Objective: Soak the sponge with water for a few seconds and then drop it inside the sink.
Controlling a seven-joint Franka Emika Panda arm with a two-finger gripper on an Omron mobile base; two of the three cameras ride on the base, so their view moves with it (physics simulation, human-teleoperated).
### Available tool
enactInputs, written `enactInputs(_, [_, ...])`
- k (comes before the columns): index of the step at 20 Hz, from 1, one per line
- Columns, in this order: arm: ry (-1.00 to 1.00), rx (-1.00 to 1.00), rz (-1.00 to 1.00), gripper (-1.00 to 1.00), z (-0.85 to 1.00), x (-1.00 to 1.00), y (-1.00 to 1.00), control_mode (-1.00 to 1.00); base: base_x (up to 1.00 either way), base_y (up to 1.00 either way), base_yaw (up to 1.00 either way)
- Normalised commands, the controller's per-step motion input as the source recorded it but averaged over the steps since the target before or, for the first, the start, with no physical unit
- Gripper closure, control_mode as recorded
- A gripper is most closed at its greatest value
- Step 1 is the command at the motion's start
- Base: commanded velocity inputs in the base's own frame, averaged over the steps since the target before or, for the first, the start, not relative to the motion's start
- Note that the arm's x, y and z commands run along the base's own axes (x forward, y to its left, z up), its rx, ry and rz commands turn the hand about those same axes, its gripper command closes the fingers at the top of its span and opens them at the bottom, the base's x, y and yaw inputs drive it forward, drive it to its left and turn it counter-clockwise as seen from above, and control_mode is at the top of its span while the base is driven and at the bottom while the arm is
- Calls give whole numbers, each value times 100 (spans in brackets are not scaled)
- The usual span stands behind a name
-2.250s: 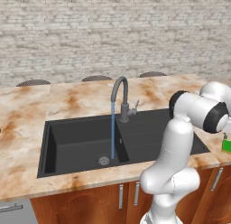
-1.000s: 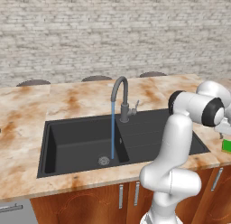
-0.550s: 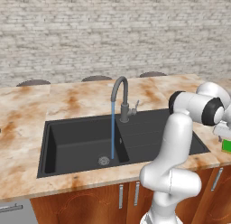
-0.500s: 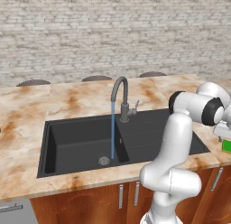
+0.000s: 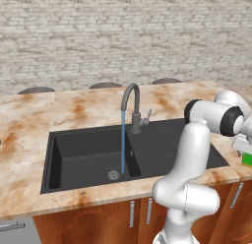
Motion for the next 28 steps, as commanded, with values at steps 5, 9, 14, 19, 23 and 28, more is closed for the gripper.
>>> enactInputs(5, [0, 0, -1, -100, -18, 0, 0, -100, 0, 0, 0])
enactInputs(9, [0, 0, -1, -100, -15, 0, 0, -100, 0, 0, 0])
enactInputs(14, [0, 0, 0, -100, -3, 0, 0, -100, 0, 0, 0])
enactInputs(19, [0, 0, 0, -100, 0, 0, 0, -100, 0, 0, 0])
enactInputs(23, [0, 0, 0, -100, 0, 0, 0, -100, 0, 0, 0])
enactInputs(28, [0, 0, 0, -100, 0, 0, 0, -100, 0, 0, 0])
